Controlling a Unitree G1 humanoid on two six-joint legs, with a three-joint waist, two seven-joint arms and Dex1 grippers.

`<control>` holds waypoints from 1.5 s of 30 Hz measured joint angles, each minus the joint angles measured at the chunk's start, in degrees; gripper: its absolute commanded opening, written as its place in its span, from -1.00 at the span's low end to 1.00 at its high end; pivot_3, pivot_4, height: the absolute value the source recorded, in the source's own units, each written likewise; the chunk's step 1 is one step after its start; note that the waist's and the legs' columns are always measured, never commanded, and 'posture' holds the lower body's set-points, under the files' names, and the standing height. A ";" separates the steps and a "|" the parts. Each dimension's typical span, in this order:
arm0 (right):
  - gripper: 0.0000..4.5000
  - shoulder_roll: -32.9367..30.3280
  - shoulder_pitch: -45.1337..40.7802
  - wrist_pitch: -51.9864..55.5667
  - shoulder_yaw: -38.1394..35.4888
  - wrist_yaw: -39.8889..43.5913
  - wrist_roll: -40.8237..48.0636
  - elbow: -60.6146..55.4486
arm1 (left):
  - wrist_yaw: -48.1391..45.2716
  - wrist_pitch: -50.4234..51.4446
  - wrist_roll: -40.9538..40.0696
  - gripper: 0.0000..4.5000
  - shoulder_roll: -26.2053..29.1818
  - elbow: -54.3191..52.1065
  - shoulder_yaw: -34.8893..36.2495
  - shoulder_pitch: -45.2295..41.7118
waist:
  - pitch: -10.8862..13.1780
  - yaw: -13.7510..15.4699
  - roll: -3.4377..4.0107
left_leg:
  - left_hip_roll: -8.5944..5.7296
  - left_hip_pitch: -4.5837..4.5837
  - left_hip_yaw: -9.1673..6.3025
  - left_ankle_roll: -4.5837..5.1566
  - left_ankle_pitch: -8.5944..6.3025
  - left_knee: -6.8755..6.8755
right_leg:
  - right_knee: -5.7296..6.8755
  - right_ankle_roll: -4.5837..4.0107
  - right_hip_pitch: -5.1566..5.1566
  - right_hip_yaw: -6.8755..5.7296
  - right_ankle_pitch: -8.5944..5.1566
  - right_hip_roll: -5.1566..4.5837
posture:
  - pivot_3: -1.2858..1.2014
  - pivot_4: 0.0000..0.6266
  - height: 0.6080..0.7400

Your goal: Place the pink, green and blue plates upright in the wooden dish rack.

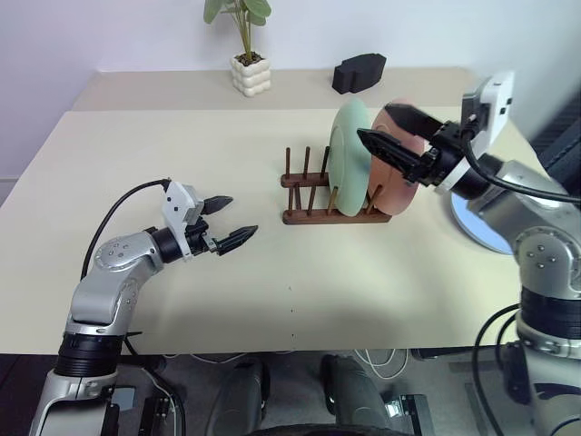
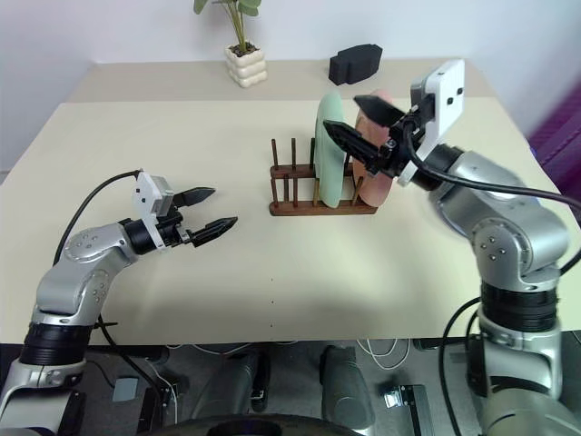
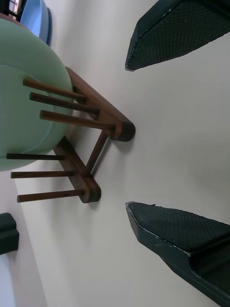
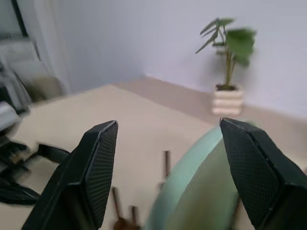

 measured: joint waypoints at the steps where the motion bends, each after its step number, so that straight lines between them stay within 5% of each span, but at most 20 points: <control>1: 0.53 -2.10 -0.07 -0.91 -0.43 1.62 -0.68 -0.04 | -0.04 0.03 -0.06 1.00 -0.07 -0.22 -0.06 0.00 | 0.00 0.04 0.00 | -0.01 -0.02 0.00 0.00 0.00 0.01 | -0.01 0.00 0.00 0.00 0.00 -0.01 | 0.03 -0.52 1.00; 8: 0.53 -16.89 9.41 -5.83 -11.84 14.49 -5.90 8.40 | -1.40 0.53 -1.38 1.00 -0.16 -2.46 -0.26 0.37 | -0.01 0.15 -0.05 | -0.03 -0.09 0.03 0.01 -0.01 0.04 | -0.12 0.00 0.03 -0.01 0.00 -0.04 | 0.03 -0.52 1.00; 13: 0.53 -20.40 21.13 -10.44 -15.03 19.48 -13.94 16.89 | -2.30 0.66 -1.41 1.00 -0.44 -2.43 -0.99 0.39 | -0.01 -0.18 -0.04 | 0.02 0.12 0.14 0.01 0.00 0.03 | 0.00 -0.01 0.10 0.08 -0.01 0.04 | 0.03 -0.52 1.00; 29: 0.53 -13.13 19.84 -14.13 0.24 12.54 -31.67 37.36 | -2.76 0.44 -1.04 1.00 -0.52 -0.65 -2.40 -1.67 | 0.00 -0.11 -0.02 | 0.01 0.41 0.17 0.02 0.01 0.11 | -0.08 -0.04 0.43 0.17 -0.03 0.08 | 0.03 -0.52 1.00; 32: 0.16 -12.43 19.22 -15.13 0.93 12.57 -32.39 38.74 | -2.50 0.44 -1.03 1.00 -0.43 -0.67 -2.38 -1.35 | 0.00 -0.16 -0.02 | 0.00 0.44 0.17 0.02 0.01 0.12 | -0.08 -0.04 0.47 0.17 -0.03 0.08 | 0.03 -0.52 1.00; 37: -0.98 -12.06 18.90 -15.70 1.08 12.53 -33.20 39.35 | -2.20 0.42 -1.04 1.00 -0.37 -0.67 -2.37 -1.17 | 0.00 -0.15 -0.02 | 0.00 0.45 0.17 0.02 0.01 0.13 | -0.08 -0.04 0.49 0.17 -0.03 0.08 | 0.03 -0.52 1.00; 45: -0.98 -11.61 17.16 -17.59 0.83 8.86 -34.88 38.90 | -2.18 0.34 -1.03 1.00 -0.37 -0.64 -2.37 -1.18 | -0.02 -0.10 -0.05 | -0.01 0.48 0.14 0.02 0.01 0.14 | -0.10 -0.05 0.56 0.16 -0.04 0.08 | 0.03 -0.52 1.00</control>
